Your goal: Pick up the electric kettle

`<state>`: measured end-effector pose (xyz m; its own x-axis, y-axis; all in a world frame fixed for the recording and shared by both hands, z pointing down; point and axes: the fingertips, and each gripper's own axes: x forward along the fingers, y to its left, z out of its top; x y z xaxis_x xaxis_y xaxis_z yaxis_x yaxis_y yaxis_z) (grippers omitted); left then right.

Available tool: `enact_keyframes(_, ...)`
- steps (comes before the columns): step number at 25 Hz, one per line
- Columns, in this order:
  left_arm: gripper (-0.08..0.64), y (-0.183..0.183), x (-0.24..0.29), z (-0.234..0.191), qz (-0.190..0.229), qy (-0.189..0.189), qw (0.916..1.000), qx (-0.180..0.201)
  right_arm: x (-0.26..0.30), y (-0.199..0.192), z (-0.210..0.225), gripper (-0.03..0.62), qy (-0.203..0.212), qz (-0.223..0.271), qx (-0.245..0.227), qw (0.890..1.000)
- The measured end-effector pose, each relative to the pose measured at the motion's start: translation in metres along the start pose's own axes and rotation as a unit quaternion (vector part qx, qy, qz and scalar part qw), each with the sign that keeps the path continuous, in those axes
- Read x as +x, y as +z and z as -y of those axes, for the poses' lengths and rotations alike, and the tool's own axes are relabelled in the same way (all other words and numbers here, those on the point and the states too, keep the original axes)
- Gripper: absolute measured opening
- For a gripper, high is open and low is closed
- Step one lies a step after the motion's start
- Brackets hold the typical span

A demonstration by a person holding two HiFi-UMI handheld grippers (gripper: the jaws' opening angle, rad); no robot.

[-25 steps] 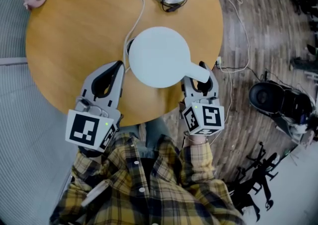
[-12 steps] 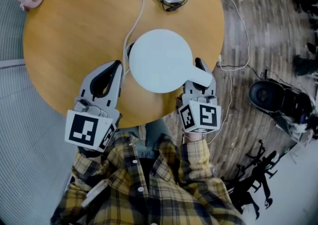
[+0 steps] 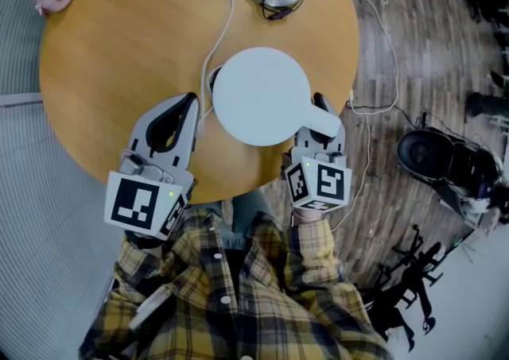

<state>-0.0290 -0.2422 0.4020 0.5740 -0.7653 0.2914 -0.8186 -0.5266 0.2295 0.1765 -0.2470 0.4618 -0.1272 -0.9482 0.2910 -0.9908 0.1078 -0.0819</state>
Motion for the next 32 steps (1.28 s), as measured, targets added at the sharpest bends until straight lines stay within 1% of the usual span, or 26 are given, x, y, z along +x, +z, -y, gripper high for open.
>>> enact_keyframes(5,0.003,0.009,-0.007,0.001,0.006,-0.002,0.9999,0.008,-0.002,0.003,0.000,0.091,-0.017,0.013,0.011,1.000)
enact_keyframes(12,0.003,0.024,-0.015,0.002,0.016,-0.002,0.9998,0.014,0.002,0.015,0.002,0.094,-0.029,0.020,0.025,0.999)
enact_keyframes(15,0.003,0.029,-0.018,0.002,0.020,0.000,0.9997,0.014,0.003,0.022,0.003,0.094,-0.031,0.026,0.021,0.999)
enact_keyframes(25,0.003,0.051,-0.030,0.013,0.037,0.004,0.9990,0.024,-0.013,0.064,0.000,0.094,-0.005,0.045,0.010,0.999)
enact_keyframes(28,0.003,0.058,-0.028,0.016,0.044,0.003,0.9987,0.026,-0.016,0.079,0.003,0.094,0.003,0.049,0.001,0.999)
enact_keyframes(32,0.003,0.066,-0.031,0.025,0.049,0.003,0.9983,0.032,-0.025,0.093,0.009,0.094,0.014,0.050,0.002,0.999)
